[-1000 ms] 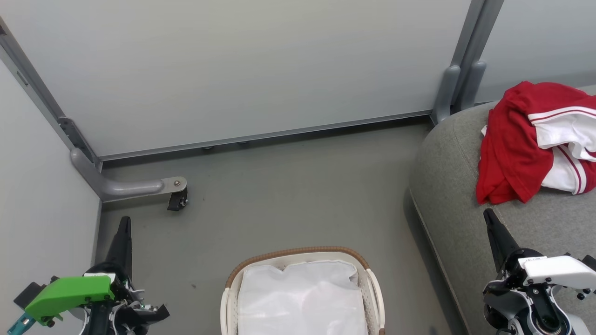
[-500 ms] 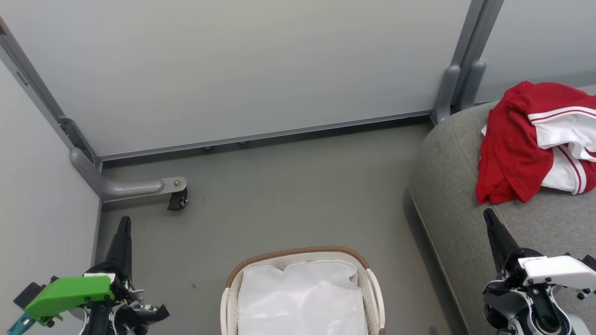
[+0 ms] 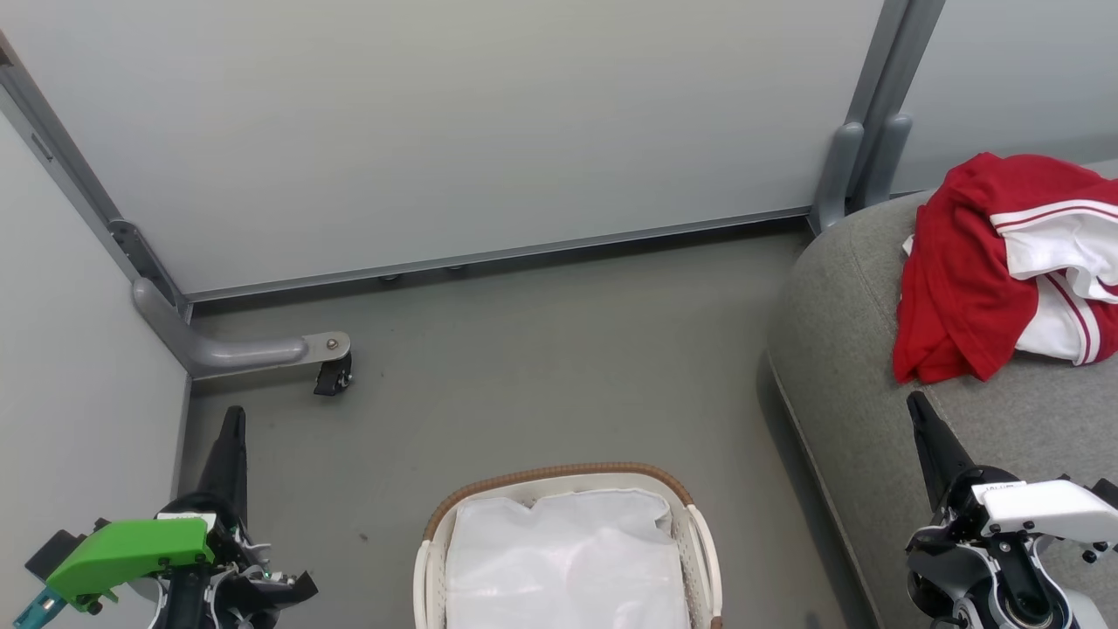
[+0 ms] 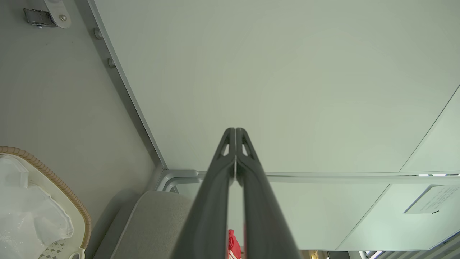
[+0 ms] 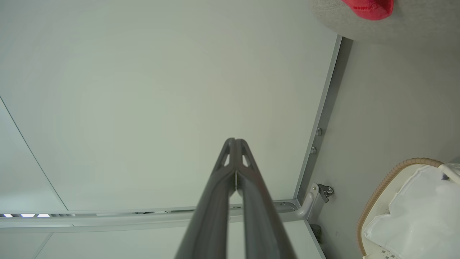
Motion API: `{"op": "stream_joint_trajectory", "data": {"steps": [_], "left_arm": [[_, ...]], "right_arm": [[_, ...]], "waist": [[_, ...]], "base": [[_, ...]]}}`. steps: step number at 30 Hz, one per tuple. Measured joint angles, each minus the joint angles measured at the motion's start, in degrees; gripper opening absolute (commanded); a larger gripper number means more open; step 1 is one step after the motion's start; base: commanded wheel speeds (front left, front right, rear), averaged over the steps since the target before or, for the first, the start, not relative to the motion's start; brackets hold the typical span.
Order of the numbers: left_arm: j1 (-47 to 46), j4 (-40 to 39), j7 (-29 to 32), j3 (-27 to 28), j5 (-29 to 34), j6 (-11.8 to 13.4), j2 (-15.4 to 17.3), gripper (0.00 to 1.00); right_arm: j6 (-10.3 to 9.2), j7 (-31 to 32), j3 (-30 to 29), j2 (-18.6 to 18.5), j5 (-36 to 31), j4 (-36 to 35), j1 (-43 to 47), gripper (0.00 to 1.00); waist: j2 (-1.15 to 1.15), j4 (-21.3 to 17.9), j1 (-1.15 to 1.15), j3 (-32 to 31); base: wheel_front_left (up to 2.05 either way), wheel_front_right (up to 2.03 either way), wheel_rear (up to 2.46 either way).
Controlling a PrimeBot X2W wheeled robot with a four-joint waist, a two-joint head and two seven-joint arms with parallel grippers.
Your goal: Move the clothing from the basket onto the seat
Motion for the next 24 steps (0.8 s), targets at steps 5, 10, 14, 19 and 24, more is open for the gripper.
{"op": "stream_joint_trajectory", "data": {"steps": [5, 10, 14, 19, 24], "left_arm": [[0.0, 0.0, 0.0, 0.0, 0.0, 0.0, 0.0, 0.0], [0.0, 0.0, 0.0, 0.0, 0.0, 0.0, 0.0, 0.0], [0.0, 0.0, 0.0, 0.0, 0.0, 0.0, 0.0, 0.0], [0.0, 0.0, 0.0, 0.0, 0.0, 0.0, 0.0, 0.0], [0.0, 0.0, 0.0, 0.0, 0.0, 0.0, 0.0, 0.0]], "right_arm": [[0.0, 0.0, 0.0, 0.0, 0.0, 0.0, 0.0, 0.0], [0.0, 0.0, 0.0, 0.0, 0.0, 0.0, 0.0, 0.0], [0.0, 0.0, 0.0, 0.0, 0.0, 0.0, 0.0, 0.0], [0.0, 0.0, 0.0, 0.0, 0.0, 0.0, 0.0, 0.0], [0.0, 0.0, 0.0, 0.0, 0.0, 0.0, 0.0, 0.0]], "waist": [[0.0, 0.0, 0.0, 0.0], [0.0, 0.0, 0.0, 0.0], [0.0, 0.0, 0.0, 0.0], [0.0, 0.0, 0.0, 0.0], [0.0, 0.0, 0.0, 0.0]], "base": [[0.0, 0.0, 0.0], [0.0, 0.0, 0.0], [0.0, 0.0, 0.0], [0.0, 0.0, 0.0], [0.0, 0.0, 0.0]]}}
